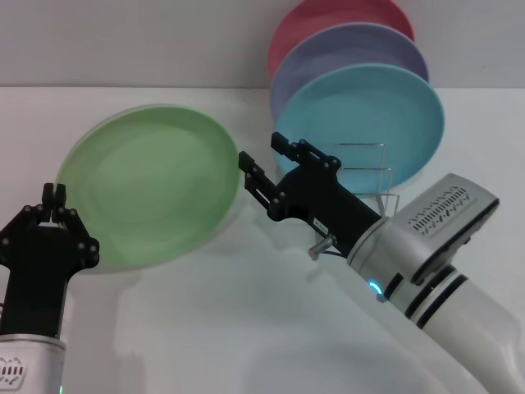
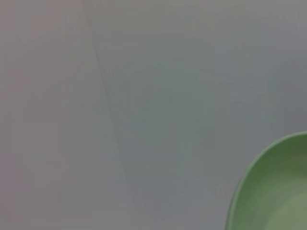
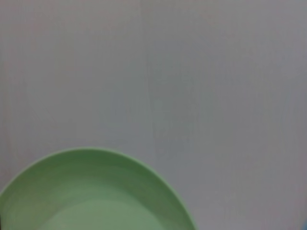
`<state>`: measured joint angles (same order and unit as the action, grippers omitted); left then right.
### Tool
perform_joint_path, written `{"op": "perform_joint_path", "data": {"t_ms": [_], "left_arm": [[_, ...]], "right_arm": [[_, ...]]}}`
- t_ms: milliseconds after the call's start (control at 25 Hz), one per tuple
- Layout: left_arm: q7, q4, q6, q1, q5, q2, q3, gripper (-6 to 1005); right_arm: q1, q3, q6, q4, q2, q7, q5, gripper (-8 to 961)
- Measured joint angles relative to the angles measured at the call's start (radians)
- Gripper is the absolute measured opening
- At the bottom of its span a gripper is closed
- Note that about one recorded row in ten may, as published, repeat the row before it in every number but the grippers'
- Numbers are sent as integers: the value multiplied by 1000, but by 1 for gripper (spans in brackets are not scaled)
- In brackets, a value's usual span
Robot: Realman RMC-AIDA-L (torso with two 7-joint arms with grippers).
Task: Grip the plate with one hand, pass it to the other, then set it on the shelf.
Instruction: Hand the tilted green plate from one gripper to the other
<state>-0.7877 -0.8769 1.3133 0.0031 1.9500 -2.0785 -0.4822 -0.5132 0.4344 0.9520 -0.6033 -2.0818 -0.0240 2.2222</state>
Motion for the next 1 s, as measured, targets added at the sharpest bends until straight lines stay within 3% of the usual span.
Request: {"op": "perform_joint_path", "data": {"t_ms": [520,1000], "left_arm": [[-55,-17,32,-6,-5,2,27,36],[-63,-13,45,-6,-3,9,56,37]], "right_arm": [[-55,13,-78,4,-6,2,-1,438],[-56,13,-79,4,-6,3,-4,378]]}}
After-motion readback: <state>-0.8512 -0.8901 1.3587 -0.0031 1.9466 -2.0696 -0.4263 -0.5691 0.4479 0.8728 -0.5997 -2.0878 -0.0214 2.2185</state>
